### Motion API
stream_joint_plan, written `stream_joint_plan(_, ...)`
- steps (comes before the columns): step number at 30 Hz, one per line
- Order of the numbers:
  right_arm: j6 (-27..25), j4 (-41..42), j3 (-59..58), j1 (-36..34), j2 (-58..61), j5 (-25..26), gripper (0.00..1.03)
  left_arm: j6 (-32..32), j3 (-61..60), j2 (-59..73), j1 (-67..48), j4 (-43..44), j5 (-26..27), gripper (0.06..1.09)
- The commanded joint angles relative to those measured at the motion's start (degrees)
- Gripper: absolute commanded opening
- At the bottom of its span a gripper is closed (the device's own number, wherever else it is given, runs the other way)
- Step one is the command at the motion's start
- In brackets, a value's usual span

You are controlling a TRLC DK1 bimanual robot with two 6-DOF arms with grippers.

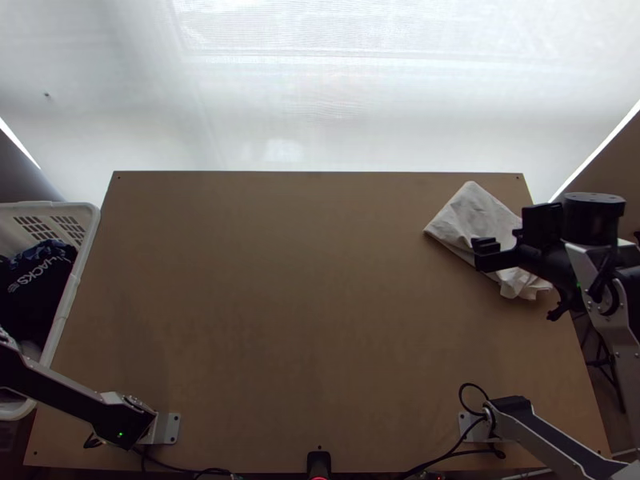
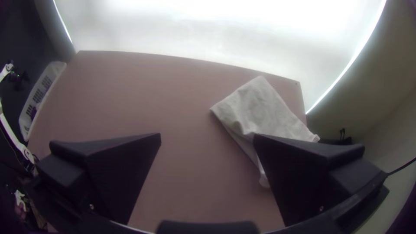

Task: Fold the t-shirt

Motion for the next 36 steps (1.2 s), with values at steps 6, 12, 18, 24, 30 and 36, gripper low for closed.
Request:
stream_joint_plan(6, 0.5, -8.3, 2.0, -4.5, 6.3, -0.6, 0.99, 3.5, 5.7, 20.6, -1.5, 0.4, -0.1, 1.04)
stream_joint_plan(12, 0.5, -10.4, 4.7, -6.1, 8.1, -0.6, 0.99, 3.1, 5.7, 25.1, -3.1, 3.5, -0.2, 1.04)
stream_joint_plan(18, 0.8, -11.4, 6.1, -7.1, 9.8, -0.6, 0.99, 3.1, 4.8, 27.6, -3.9, 2.6, -2.6, 1.03)
stream_joint_plan(24, 1.2, -11.3, 6.1, -7.3, 10.8, -0.6, 0.99, 3.8, 0.7, 26.5, -3.2, 2.1, -4.4, 1.03)
stream_joint_plan(30, 1.3, -11.3, 6.0, -7.3, 11.1, -0.6, 0.99, 6.0, -1.9, 26.4, -2.8, 2.9, -5.1, 1.03)
stream_joint_plan(36, 1.3, -11.4, 6.5, -7.7, 10.8, -0.6, 0.99, 9.8, -0.9, 28.6, -2.8, 5.5, -6.7, 0.10)
